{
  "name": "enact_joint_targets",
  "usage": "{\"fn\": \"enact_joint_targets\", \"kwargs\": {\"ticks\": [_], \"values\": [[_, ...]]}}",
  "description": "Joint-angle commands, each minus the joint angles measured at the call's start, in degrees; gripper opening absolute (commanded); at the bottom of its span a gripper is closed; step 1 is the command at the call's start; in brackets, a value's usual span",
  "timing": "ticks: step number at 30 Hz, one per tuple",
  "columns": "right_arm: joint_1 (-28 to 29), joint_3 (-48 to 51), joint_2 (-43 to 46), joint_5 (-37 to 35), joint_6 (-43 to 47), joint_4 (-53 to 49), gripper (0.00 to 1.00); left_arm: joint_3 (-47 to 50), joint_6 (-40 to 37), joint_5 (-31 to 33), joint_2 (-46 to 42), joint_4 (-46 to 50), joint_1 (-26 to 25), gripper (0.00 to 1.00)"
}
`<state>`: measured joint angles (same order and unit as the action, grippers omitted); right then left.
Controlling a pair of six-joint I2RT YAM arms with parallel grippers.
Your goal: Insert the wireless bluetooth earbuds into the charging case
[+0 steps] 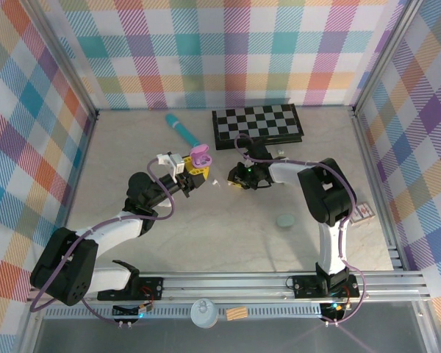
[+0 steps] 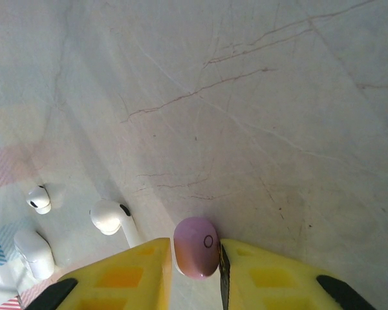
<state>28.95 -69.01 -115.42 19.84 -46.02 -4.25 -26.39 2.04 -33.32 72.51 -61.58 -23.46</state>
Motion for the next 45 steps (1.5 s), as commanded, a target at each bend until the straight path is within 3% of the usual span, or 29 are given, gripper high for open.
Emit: {"fn": "enact_joint_targets", "kwargs": {"ticks": [1, 22, 45], "values": [[0.3, 0.1, 0.0, 0.3, 0.1, 2.3, 0.26, 0.6, -0.6, -0.1, -1.5, -2.2, 0.5, 0.26], [0.1, -2.1, -2.0, 1.0, 1.4, -0.2, 0.17, 0.0, -1.1, -0.3, -1.6, -1.4, 0.6, 0.26], [3.1, -1.4, 22.5, -14.1, 15.4, -19.9, 0.18, -1.9, -4.6, 1.7, 5.3, -2.3, 0.5, 0.26]]}}
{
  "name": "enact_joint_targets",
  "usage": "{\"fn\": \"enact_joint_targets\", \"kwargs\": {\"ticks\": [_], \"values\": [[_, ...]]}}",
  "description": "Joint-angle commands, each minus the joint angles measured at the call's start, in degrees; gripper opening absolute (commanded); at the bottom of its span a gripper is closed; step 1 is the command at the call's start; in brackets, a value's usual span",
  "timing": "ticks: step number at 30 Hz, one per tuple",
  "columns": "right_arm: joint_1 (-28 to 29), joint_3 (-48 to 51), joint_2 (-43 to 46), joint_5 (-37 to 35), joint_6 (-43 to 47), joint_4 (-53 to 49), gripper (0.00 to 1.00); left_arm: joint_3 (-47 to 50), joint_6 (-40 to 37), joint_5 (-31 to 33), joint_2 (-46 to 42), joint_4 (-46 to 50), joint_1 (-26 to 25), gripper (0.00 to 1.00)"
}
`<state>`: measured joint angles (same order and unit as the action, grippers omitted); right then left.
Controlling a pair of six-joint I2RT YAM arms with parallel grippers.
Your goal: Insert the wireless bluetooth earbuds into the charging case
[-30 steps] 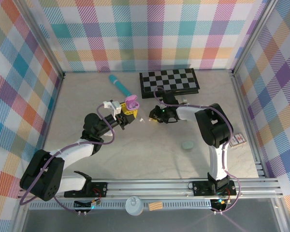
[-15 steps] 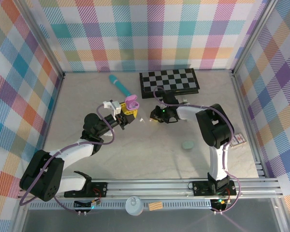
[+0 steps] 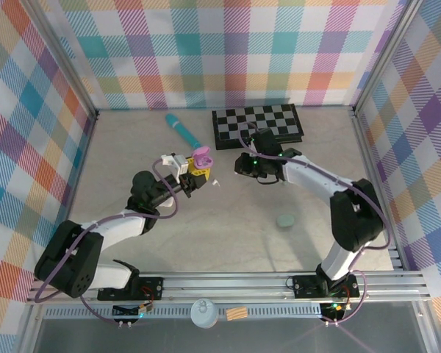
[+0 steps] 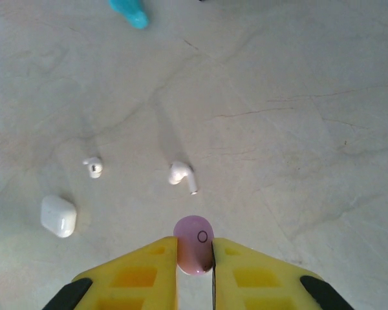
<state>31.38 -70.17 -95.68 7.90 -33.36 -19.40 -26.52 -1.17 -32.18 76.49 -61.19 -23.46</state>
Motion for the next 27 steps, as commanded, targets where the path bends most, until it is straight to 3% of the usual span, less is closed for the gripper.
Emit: {"fn": "enact_joint_targets", "kwargs": {"ticks": [1, 13, 27], "values": [[1.0, -0.5, 3.9, -2.3, 3.1, -5.4, 0.18, -1.9, -1.2, 0.6, 2.0, -3.4, 0.5, 0.26], [7.6, -6.5, 11.8, -5.2, 5.1, -9.6, 0.18, -3.8, -3.2, 0.6, 5.7, -3.1, -1.7, 0.26], [11.1, -13.5, 9.2, -5.6, 7.5, -10.5, 0.18, -3.4, -3.3, 1.4, 6.4, -4.3, -2.6, 0.26]]}}
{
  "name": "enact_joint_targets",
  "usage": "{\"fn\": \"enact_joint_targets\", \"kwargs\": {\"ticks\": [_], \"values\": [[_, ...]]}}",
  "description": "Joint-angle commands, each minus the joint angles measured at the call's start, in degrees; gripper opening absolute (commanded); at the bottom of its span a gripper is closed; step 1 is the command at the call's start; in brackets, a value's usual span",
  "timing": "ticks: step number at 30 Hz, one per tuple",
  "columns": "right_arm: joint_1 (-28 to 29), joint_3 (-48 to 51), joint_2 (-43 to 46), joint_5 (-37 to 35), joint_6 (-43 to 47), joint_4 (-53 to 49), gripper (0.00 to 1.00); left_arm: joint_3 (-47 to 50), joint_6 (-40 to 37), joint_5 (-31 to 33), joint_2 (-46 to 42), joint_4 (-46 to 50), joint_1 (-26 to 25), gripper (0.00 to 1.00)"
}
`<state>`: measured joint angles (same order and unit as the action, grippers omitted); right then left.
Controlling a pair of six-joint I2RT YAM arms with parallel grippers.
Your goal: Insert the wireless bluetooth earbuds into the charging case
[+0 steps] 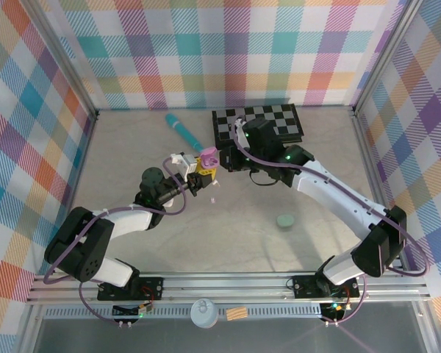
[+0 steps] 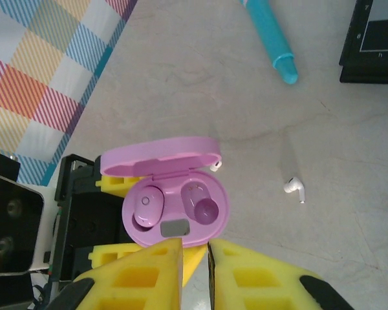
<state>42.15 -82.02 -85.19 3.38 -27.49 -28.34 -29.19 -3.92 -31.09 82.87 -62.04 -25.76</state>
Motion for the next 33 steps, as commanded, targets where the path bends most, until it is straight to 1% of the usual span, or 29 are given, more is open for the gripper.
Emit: {"fn": "enact_joint_targets", "kwargs": {"ticks": [1, 6, 10, 14, 16, 18, 19, 21, 23, 27, 29, 33], "values": [[0.3, -1.3, -1.2, -1.9, 1.5, -1.5, 0.19, -0.6, -0.4, 0.5, -0.1, -3.4, -0.2, 0.26], [-0.1, 2.5, 0.5, -3.8, 0.1, 0.4, 0.25, 0.9, 1.8, 1.5, -1.1, -4.2, 2.4, 0.26], [-0.9, 7.3, 2.1, -2.7, -0.9, 3.4, 0.35, 1.6, 2.9, 1.7, -2.0, -4.1, 5.0, 0.26], [-0.9, 14.3, 5.5, 0.4, -1.0, 6.8, 0.43, 2.8, 3.3, 2.0, -3.5, -4.0, 8.3, 0.25], [-0.8, 18.3, 6.8, 2.2, -1.9, 7.9, 0.43, 3.3, 3.4, 2.2, -4.5, -3.4, 10.2, 0.25], [-0.5, 21.8, 6.8, 6.6, -1.7, 9.7, 0.44, 3.5, 3.5, 2.0, -5.7, -2.4, 12.0, 0.25], [-0.3, 22.9, 6.0, 9.1, -1.8, 10.0, 0.44, 3.6, 3.4, 1.9, -6.3, -2.0, 12.7, 0.25], [1.0, 23.7, 3.8, 11.7, -0.9, 9.4, 0.46, 3.5, 3.1, 2.1, -7.7, -0.9, 13.8, 0.25], [3.6, 23.9, 1.4, 13.1, 1.2, 8.7, 0.48, 3.1, 2.6, 2.4, -8.9, 1.1, 14.6, 0.25], [8.3, 22.0, -4.7, 18.6, 3.9, 7.6, 0.48, 2.3, 1.8, 2.8, -10.8, 4.1, 16.4, 0.25], [11.1, 20.7, -7.6, 20.3, 5.6, 7.2, 0.47, 2.0, 2.0, 2.8, -11.2, 4.4, 17.5, 0.25], [13.5, 19.2, -12.3, 22.4, 5.8, 8.1, 0.44, 1.7, 2.5, 2.8, -11.6, 4.0, 19.2, 0.25]]}}
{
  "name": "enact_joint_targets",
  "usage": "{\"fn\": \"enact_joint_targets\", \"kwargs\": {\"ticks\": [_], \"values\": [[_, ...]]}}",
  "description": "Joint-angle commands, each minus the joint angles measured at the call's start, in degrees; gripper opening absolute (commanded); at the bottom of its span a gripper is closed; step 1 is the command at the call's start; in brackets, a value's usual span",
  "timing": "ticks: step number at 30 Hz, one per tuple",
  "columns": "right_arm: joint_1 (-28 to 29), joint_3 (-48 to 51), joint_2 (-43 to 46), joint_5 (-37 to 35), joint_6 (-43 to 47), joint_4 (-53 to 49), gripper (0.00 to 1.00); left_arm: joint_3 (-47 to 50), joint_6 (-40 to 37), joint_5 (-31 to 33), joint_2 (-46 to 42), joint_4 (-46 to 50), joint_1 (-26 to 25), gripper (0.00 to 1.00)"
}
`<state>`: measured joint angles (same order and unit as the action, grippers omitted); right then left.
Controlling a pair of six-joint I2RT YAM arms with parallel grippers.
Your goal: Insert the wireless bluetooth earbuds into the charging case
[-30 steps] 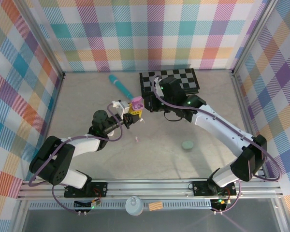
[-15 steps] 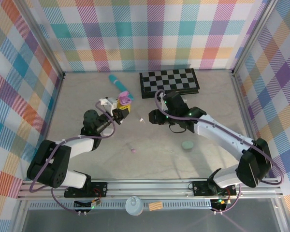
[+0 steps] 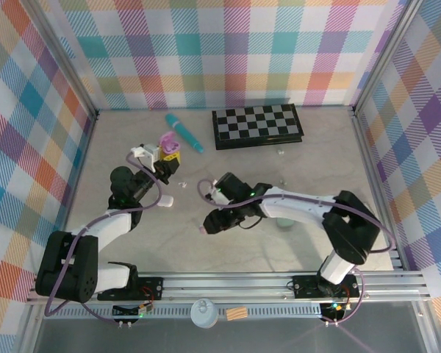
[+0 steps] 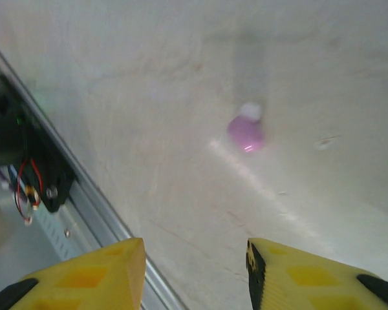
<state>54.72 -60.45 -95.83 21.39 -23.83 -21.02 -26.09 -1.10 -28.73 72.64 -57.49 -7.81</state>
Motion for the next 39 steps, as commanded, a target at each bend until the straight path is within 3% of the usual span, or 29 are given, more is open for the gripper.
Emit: {"fn": "enact_joint_targets", "kwargs": {"ticks": [1, 13, 29, 39], "values": [[1.2, -2.8, -2.9, 4.9, 2.3, 0.8, 0.44, -1.4, -0.1, 0.5, -1.4, -0.7, 1.6, 0.25], [2.0, -9.9, -14.3, 6.1, 4.5, -1.1, 0.43, -2.3, -0.2, 0.4, -2.8, 0.8, 3.0, 0.25], [0.0, -12.8, -18.1, 0.8, 4.6, -3.1, 0.43, -2.6, -1.8, 0.8, -4.7, 3.6, 3.4, 0.25], [-2.8, -18.4, -21.6, 1.5, 6.1, -2.2, 0.42, -3.1, -3.0, 1.3, -6.3, 6.2, 3.5, 0.26]]}}
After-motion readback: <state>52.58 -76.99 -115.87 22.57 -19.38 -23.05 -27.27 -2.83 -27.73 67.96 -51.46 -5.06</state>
